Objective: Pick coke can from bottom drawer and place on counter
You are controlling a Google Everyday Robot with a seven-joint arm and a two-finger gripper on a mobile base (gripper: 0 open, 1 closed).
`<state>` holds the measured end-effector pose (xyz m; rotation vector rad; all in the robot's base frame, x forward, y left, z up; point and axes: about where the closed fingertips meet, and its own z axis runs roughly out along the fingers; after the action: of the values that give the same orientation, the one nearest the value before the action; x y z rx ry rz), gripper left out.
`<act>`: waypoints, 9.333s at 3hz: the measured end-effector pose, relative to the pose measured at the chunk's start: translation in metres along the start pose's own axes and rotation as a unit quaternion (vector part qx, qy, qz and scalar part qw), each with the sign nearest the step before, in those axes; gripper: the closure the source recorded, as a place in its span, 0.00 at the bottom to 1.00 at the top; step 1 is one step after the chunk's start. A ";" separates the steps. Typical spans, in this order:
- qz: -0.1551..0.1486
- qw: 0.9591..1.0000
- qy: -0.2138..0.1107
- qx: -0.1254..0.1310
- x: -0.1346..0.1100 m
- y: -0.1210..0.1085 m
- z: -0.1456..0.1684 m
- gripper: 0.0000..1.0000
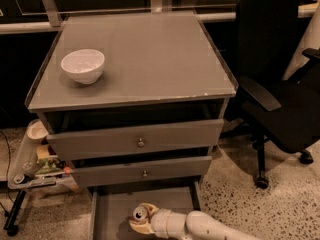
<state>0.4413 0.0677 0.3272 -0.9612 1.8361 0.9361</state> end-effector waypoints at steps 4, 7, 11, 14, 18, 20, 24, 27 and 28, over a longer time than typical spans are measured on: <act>-0.073 0.996 -0.023 0.043 -0.122 0.020 -0.083 1.00; -0.089 0.993 -0.054 0.048 -0.205 0.032 -0.121 1.00; -0.099 0.988 -0.093 0.078 -0.297 0.011 -0.181 1.00; -0.124 0.983 -0.105 0.086 -0.366 0.003 -0.219 1.00; -0.198 0.966 -0.123 0.111 -0.484 -0.003 -0.279 1.00; -0.198 0.960 -0.159 0.115 -0.542 -0.029 -0.310 1.00; -0.101 0.981 -0.160 0.038 -0.580 -0.138 -0.265 1.00; -0.089 0.992 -0.084 -0.034 -0.587 -0.162 -0.195 1.00; -0.088 0.992 -0.077 -0.040 -0.589 -0.161 -0.192 1.00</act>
Offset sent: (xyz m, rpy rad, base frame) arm -0.0117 -0.0340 0.1735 -0.0416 -0.1836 -0.0321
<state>0.7269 -0.0218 0.8932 -1.0513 1.5697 0.9533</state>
